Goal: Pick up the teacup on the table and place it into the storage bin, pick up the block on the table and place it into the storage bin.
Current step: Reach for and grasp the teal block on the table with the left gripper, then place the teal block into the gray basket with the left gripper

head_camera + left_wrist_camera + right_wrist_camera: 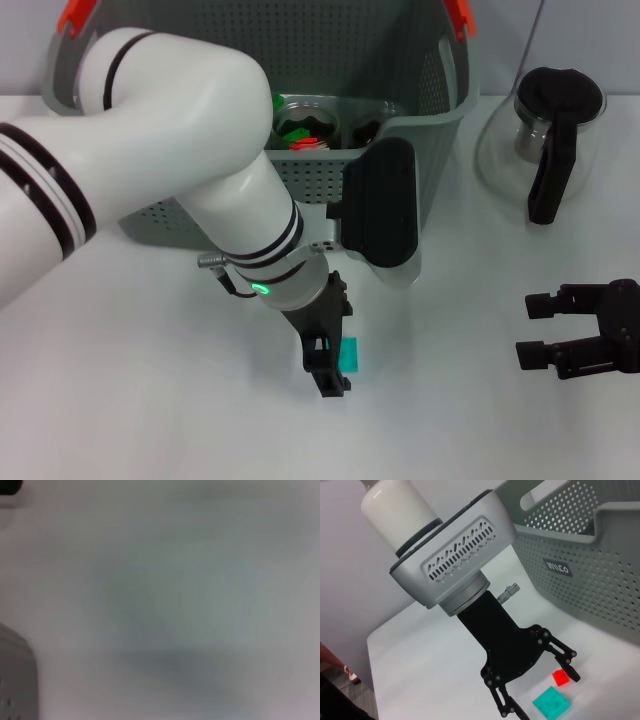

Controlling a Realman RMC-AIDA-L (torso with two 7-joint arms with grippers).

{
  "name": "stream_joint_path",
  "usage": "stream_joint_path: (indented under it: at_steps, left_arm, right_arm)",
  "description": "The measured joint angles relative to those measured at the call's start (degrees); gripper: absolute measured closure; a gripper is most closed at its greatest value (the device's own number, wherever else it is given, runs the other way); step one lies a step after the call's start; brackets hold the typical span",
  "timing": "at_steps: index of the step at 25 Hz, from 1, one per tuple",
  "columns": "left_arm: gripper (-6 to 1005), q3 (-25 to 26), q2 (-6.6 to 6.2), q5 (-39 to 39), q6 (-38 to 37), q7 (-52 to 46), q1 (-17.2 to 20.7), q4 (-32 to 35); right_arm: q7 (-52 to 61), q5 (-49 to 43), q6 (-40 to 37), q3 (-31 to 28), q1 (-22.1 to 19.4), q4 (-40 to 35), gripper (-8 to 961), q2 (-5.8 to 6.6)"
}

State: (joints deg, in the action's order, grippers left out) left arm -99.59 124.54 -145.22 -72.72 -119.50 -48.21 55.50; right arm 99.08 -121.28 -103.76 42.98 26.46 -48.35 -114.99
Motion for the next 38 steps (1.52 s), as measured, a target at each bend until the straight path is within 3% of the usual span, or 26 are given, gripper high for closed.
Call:
stream_joint_path:
  at_steps: [14, 20, 22, 23, 26, 29, 31, 34, 36, 38]
  left_arm:
    - [209, -2.03, 0.24, 0.42, 1.54, -0.23, -0.39, -1.90]
    - [444, -2.40, 0.26, 1.06, 0.29, -0.96, -0.53, -0.59]
    - [595, -1.64, 0.24, 1.60, -2.59, -1.59, 0.07, 2.17]
    - [595, -0.43, 0.20, 2.47, -5.53, -2.26, 0.72, 5.29]
    - [596, 8.30, 0.12, 8.53, -16.95, -4.28, 3.13, 15.13]
    - [596, 22.94, -0.24, 17.72, -26.54, -6.73, 4.87, 24.89]
    - [597, 34.06, -0.83, 20.22, -28.20, -7.48, 5.02, 29.31]
    - [597, 45.03, -2.59, 19.85, -22.80, -6.87, 3.96, 29.58]
    - [596, 47.38, -4.43, 18.84, -16.32, -6.83, 2.87, 26.17]
    - [596, 46.32, -5.76, 17.89, -10.38, -6.85, 1.66, 21.00]
  right_arm:
    - [-0.62, -0.01, 0.45, 0.00, 0.05, 0.63, 9, 0.03]
    - [-0.65, 0.00, 0.59, -0.03, -0.01, 0.64, 9, 0.03]
    - [-0.65, 0.00, 0.60, -0.08, -0.02, 0.63, 9, 0.03]
    - [-0.65, 0.00, 0.59, -0.08, -0.02, 0.63, 9, 0.03]
    - [-0.62, 0.00, 0.52, -0.11, -0.13, 0.63, 9, 0.14]
    - [-0.51, 0.00, 0.38, -0.88, -0.41, 0.63, 9, 0.48]
    - [-0.57, 0.00, 0.09, -1.40, -0.58, 0.63, 9, 0.58]
    - [-0.63, 0.00, 0.03, -1.61, -0.63, 0.69, 9, 0.57]
    - [-0.60, 0.00, 0.00, -1.53, -0.54, 0.73, 9, 0.48]
    - [-0.42, -0.01, 0.02, -1.28, -0.31, 0.76, 9, 0.32]
